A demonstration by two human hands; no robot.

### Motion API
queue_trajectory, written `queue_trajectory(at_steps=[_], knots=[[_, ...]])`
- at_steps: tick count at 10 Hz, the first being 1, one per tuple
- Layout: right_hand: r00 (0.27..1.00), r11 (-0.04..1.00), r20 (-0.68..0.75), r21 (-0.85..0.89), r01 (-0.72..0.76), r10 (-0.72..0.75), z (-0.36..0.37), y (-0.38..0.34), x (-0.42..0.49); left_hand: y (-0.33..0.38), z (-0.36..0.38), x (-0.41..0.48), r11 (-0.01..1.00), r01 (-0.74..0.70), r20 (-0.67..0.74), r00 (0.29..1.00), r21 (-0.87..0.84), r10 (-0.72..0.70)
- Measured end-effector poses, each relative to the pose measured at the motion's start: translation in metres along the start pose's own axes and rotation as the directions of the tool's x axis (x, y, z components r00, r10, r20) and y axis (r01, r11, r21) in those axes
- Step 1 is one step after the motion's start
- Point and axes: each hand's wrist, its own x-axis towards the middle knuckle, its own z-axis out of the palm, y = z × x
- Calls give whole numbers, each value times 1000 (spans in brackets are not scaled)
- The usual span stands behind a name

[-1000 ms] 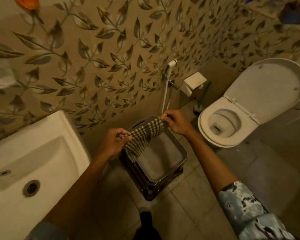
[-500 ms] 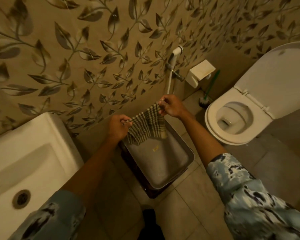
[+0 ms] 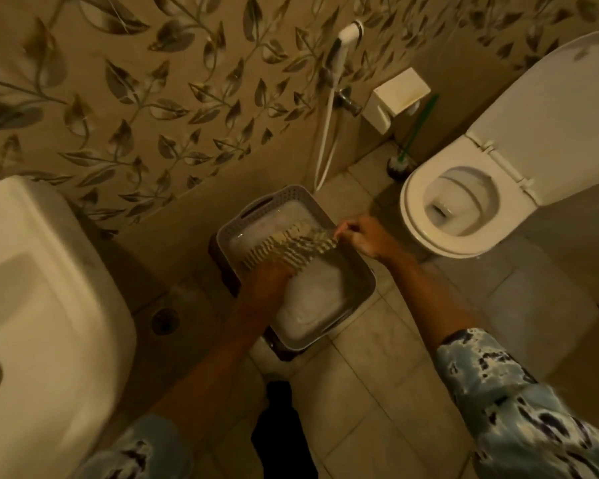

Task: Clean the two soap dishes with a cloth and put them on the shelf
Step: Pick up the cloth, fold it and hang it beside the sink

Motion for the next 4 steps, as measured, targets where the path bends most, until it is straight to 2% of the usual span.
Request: queue_trajectory(at_steps=[1, 2, 3, 4], knots=[[971, 974, 192, -202, -105, 145, 16, 47, -24, -3, 71, -23, 977, 108, 320, 933, 186, -164], [953, 942, 201, -293, -162, 226, 27, 69, -45, -8, 104, -56, 954, 176, 414, 870, 242, -266], [967, 952, 158, -266, -152, 199, 31, 67, -56, -17, 108, -73, 940, 211, 351, 888, 267, -299], [968, 958, 159, -244, -150, 193, 32, 45, -55, -14, 74, -72, 915, 291, 318, 871, 279, -374]])
